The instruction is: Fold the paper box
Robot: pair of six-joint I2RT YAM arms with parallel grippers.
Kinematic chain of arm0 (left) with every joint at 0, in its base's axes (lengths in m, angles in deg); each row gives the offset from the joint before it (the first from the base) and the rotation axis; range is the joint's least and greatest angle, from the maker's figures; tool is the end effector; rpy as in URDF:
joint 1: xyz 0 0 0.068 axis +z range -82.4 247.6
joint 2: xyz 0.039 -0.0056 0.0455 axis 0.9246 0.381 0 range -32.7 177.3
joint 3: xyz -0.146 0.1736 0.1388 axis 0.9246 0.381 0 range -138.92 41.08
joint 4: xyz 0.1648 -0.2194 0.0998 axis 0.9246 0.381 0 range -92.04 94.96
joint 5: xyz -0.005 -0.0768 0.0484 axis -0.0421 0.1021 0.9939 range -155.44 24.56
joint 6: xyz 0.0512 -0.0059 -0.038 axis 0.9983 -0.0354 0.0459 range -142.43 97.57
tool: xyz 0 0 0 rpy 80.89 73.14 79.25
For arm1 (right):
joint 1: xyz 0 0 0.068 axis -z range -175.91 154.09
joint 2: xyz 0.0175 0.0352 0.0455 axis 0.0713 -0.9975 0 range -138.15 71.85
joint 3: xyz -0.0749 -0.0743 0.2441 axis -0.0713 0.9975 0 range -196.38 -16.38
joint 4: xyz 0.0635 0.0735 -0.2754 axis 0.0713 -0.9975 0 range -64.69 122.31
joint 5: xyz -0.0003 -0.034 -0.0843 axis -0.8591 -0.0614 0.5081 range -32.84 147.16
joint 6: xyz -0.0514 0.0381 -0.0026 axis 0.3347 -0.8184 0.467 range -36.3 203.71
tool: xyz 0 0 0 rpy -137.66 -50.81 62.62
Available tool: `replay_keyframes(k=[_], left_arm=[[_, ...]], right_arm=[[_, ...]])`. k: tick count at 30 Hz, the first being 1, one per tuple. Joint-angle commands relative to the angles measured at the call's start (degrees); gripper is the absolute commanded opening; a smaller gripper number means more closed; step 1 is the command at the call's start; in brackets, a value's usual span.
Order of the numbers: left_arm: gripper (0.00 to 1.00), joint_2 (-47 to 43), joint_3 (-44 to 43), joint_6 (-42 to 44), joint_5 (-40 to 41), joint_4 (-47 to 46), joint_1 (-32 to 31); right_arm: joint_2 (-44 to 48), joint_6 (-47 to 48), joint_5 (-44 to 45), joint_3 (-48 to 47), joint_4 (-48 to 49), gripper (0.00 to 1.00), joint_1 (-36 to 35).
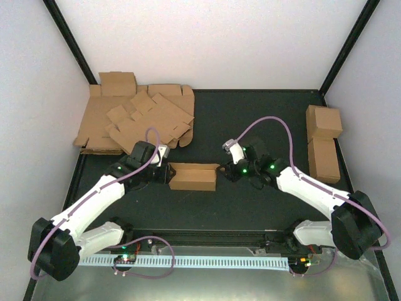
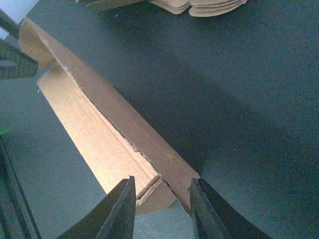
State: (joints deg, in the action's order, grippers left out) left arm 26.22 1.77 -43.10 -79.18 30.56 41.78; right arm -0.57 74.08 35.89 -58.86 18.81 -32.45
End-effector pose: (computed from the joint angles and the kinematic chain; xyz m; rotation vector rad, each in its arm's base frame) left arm 0.2142 -0.1168 0.2004 0.2203 2.5492 -0.6282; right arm 0.2303 0.1931 0.1893 -0.7495 2.2960 0.8222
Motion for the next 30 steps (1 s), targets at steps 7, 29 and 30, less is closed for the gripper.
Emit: replay_keyframes(k=[7, 29, 30], left_arm=[[0.37, 0.07, -2.34, -2.15, -2.77, 1.02, 0.26], [0.18, -0.12, -0.73, -2.38, 3.28, 3.43, -0.95], [0.33, -0.25, -0.64, -2.56, 3.28, 3.39, -0.98]], right_arm=[[-0.16, -6.64, 2.42, -2.21, -2.12, 0.28, -3.32], [-0.90, -9.36, 10.06, -4.87, -6.83, 0.23, -7.61], [-0.83, -9.38, 10.29, -4.90, -6.89, 0.23, -7.78]])
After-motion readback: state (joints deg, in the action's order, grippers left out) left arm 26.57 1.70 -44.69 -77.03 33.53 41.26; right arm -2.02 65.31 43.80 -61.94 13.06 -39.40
